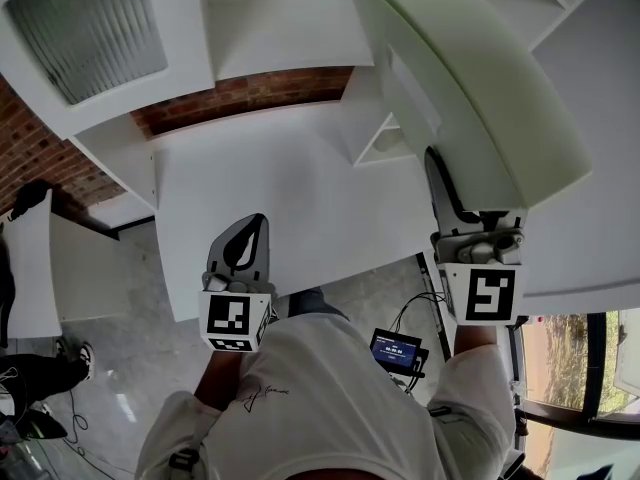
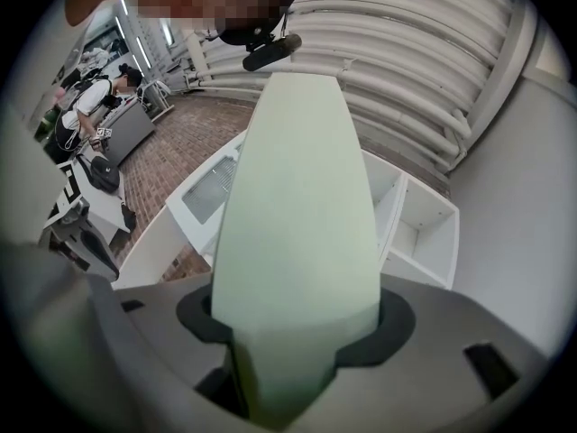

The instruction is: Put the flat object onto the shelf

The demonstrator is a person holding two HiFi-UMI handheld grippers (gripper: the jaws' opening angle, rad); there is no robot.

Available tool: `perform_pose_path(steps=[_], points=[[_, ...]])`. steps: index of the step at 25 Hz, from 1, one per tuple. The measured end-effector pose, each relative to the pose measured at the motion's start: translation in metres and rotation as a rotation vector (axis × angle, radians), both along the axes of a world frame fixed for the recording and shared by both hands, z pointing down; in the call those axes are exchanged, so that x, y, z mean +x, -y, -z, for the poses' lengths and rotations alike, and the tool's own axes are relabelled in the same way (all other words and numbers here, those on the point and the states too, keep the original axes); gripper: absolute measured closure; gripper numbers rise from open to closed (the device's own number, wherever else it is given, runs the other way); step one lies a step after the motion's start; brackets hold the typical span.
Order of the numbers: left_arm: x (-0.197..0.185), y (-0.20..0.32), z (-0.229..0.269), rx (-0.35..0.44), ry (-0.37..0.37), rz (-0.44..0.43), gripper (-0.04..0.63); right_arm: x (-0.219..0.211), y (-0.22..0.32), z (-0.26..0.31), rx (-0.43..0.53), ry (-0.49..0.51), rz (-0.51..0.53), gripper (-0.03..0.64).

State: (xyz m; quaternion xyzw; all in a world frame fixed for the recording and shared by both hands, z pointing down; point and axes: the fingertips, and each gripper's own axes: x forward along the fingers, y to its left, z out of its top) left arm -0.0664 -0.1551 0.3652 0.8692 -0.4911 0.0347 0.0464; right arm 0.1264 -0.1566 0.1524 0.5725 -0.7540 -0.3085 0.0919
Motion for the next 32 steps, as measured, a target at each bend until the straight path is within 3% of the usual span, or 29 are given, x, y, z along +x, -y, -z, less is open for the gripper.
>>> perform_pose_path(steps=[9,16,23,32], points=[[0.0,0.0,-0.001,-0.001,-0.002,0.014,0.583,0.0,0.015,0.012,0.041,-0.047,-0.004,0.334],[0.004,-0.001,-0.001,0.0,-0.005,0.018,0.583,-0.01,0.025,0.01,0.101,-0.147,-0.027,0.334],[0.004,0.003,0.0,-0.001,-0.007,0.03,0.583,-0.016,0.039,0.0,0.098,-0.218,-0.04,0.334],[0.005,0.008,-0.001,-0.005,-0.008,0.035,0.583,-0.022,0.056,-0.018,0.13,-0.437,-0.097,0.334]])
